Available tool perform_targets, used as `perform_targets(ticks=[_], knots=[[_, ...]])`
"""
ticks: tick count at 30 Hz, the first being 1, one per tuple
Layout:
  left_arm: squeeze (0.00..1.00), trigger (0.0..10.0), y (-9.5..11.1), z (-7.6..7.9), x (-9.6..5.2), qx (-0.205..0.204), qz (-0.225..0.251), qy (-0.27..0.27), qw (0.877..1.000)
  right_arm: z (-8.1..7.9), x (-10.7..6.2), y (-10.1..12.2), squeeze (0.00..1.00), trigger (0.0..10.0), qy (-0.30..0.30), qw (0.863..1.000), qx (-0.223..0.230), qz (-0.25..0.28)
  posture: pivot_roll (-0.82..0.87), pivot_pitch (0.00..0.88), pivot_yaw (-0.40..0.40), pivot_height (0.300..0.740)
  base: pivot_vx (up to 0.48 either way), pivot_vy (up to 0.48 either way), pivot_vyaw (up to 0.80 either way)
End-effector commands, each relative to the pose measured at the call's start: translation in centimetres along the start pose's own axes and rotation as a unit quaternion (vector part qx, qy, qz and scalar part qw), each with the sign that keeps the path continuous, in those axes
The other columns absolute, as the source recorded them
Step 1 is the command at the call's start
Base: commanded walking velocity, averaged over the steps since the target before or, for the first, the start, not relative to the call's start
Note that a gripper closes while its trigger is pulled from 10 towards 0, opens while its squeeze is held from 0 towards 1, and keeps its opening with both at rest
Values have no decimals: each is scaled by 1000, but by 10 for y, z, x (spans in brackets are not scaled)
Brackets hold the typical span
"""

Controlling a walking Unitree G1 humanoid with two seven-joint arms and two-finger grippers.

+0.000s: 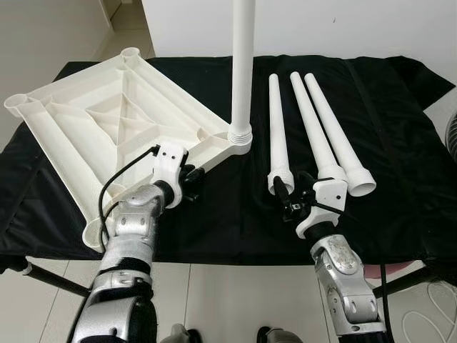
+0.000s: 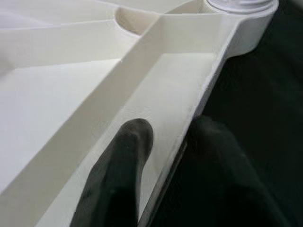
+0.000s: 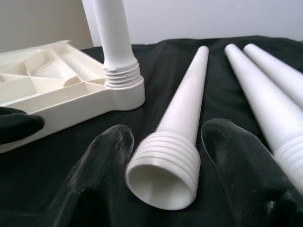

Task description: Building children table

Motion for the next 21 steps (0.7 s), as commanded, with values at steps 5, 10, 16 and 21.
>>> perform_targets(ticks=[5,10,16,21], knots=[[0,10000,-14,-4,-11,-5,-6,-47,999,5,-3,-6,0,10000,-11,1000,-2,-8,-161,112,103,740,0,0,0],[0,10000,-7,-1,-21,39,20,-132,990,3,-1,-7,0,10000,-11,1000,0,-8,-161,112,103,740,0,0,0],[0,10000,-3,-10,-30,61,41,-161,984,1,1,-8,0,10000,-7,1000,2,-7,-137,110,99,740,0,0,0],[0,10000,7,-20,-37,65,66,-182,979,1,1,-8,0,10000,-6,1000,2,-8,-137,110,99,740,0,0,0]])
Point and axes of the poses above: a point about 5 cm out from each wrist's last joint towards the gripper, its own x axis pointing out of the wrist towards the gripper, its own y axis along the axis of the wrist's last joint, z = x × y, the point moved 4 cm from there along x, pointing out of the wrist towards the gripper, and after that the axes turned 2 degrees about x, right-handed, at the moved point
